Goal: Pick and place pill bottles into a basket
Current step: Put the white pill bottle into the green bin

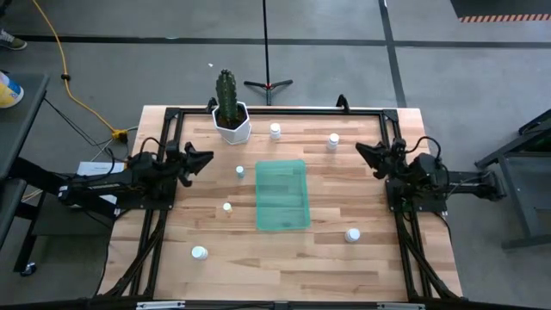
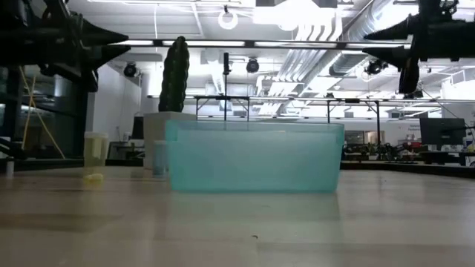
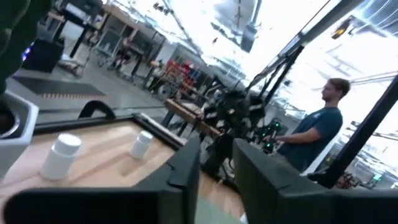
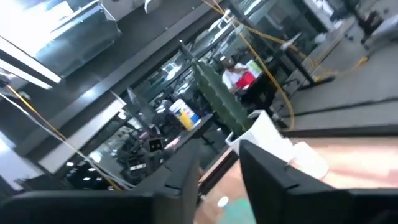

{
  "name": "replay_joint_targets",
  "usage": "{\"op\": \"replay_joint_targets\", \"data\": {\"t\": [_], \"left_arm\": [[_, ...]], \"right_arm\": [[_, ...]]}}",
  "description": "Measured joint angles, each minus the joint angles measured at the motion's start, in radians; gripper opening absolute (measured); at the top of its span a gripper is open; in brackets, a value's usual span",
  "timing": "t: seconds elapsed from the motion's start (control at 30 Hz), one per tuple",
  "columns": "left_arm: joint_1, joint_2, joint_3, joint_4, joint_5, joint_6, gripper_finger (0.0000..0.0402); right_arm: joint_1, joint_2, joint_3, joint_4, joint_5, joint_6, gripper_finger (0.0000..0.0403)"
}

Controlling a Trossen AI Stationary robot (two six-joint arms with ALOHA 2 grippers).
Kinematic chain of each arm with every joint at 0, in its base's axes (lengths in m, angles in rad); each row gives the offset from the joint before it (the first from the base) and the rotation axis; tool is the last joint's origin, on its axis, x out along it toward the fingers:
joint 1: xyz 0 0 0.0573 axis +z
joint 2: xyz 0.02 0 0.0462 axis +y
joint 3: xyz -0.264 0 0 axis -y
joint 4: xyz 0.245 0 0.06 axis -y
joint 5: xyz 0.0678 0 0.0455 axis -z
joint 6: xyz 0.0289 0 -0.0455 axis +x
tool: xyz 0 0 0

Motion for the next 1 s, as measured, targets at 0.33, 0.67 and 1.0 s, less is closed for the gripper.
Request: {"op": "replay_joint_targets", "data": {"t": [0.33,0.67,1.0], "left_arm": [[0.000,-0.001,0.013,0.002,0.000,0.000,0.0221],[0.000,-0.001,0.014,0.000,-0.002,-0.005,0.0221],[0.000,-0.001,0.016,0.003,-0.002,-0.034,0.0206]], "right_arm": [[-0.002,0.331,0.303,-0.318,0.053,-0.081,0.0181],[-0.055,0.675,0.601,-0.623,0.225,0.015,0.0182],[-0.211,0.899,0.781,-0.777,0.080,0.179,0.0219]]}}
